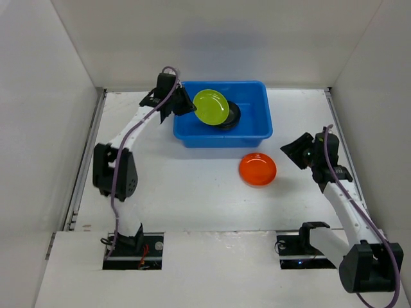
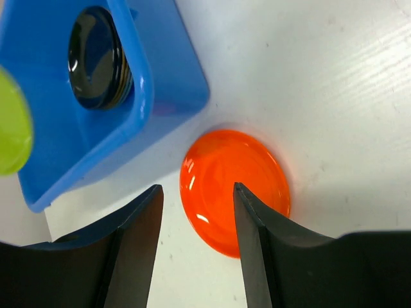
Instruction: Place the plates into the plastic bin on the countertop
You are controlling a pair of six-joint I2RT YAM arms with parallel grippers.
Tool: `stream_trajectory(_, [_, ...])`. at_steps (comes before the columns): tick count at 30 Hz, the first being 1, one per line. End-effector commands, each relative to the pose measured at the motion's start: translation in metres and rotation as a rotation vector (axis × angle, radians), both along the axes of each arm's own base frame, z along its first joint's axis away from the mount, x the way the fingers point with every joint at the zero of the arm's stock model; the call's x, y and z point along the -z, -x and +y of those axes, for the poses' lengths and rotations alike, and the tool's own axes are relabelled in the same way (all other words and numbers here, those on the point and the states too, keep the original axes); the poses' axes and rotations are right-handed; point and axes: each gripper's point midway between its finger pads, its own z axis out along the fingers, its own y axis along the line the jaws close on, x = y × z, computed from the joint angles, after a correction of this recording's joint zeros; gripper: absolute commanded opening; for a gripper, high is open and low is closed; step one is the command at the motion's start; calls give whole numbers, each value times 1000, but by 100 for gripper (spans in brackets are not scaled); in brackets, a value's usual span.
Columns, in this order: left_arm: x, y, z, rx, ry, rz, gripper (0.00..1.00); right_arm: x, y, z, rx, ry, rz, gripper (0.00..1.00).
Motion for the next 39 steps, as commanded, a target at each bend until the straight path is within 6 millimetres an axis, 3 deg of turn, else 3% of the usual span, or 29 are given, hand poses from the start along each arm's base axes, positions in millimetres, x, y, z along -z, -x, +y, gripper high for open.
stream_trajectory(1, [-26, -33, -22, 60, 48, -111, 3, -1, 13, -1, 4, -1, -6, 54])
stream_trajectory(8, [19, -84, -36, 57, 69, -65, 4, 17, 40, 2, 19, -21, 54, 54])
stream_trajectory(16, [62, -104, -49, 65, 67, -15, 11, 45, 67, 3, 35, -38, 148, 55])
stream_trajectory(19, [70, -105, -52, 69, 65, -4, 27, 54, 72, 4, 35, -45, 173, 55])
stream_trajectory(20, [71, -104, -54, 70, 64, -2, 36, 56, 72, 5, 35, -48, 178, 55])
stream_trajectory(22, [68, -104, -53, 69, 57, -13, 64, 61, 73, 6, 37, -51, 191, 55])
stream_trajectory(23, [63, -104, -53, 70, 56, -22, 100, 64, 73, 6, 37, -50, 199, 55])
stream_trajectory(29, [15, -96, -51, 68, 67, -100, 100, 75, 62, 9, 25, -61, 197, 55])
stream_trajectory(34, [-43, -75, -50, 76, 87, -192, 100, 86, 50, 17, -5, -74, 221, 55])
stream_trajectory(39, [-88, -47, -46, 84, 106, -257, 100, 97, 41, 25, -27, -82, 243, 54])
